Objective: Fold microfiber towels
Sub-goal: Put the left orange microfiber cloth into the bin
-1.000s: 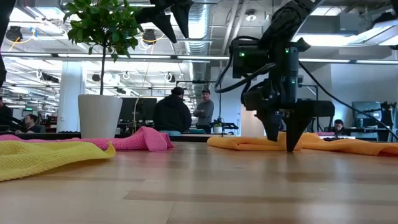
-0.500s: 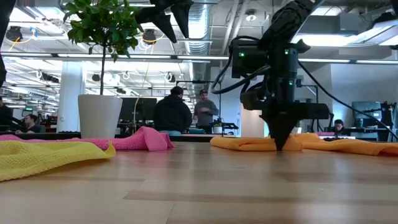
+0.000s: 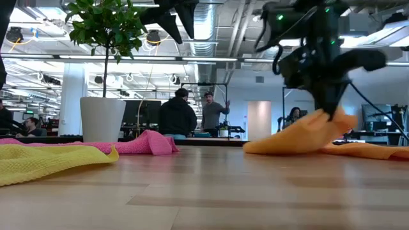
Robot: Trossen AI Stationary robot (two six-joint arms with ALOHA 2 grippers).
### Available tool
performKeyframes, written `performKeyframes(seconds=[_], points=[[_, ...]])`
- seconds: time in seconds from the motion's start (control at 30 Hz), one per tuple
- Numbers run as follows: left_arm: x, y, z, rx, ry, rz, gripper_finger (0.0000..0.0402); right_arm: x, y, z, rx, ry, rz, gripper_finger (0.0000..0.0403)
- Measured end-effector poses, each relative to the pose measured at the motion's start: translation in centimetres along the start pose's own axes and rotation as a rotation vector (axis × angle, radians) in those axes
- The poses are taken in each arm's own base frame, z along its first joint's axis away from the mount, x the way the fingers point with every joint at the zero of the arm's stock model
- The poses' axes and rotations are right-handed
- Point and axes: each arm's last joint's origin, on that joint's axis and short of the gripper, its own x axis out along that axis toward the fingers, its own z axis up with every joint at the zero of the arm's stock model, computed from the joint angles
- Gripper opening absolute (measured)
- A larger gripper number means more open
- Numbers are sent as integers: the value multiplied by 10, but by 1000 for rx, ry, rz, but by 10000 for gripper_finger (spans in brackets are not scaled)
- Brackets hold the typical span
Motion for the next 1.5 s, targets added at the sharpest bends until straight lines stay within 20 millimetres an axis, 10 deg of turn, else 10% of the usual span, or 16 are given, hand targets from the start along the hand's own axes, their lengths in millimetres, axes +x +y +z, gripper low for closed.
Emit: performKeyframes(seconds=[0.8,1.5], points=[[-22,-55,-28,465,11,-432,176,-47,109,-39,83,-95,176,8],[-26,-61,-32,389,12,-443,176,-66,166,-81,93,-109,296,10]])
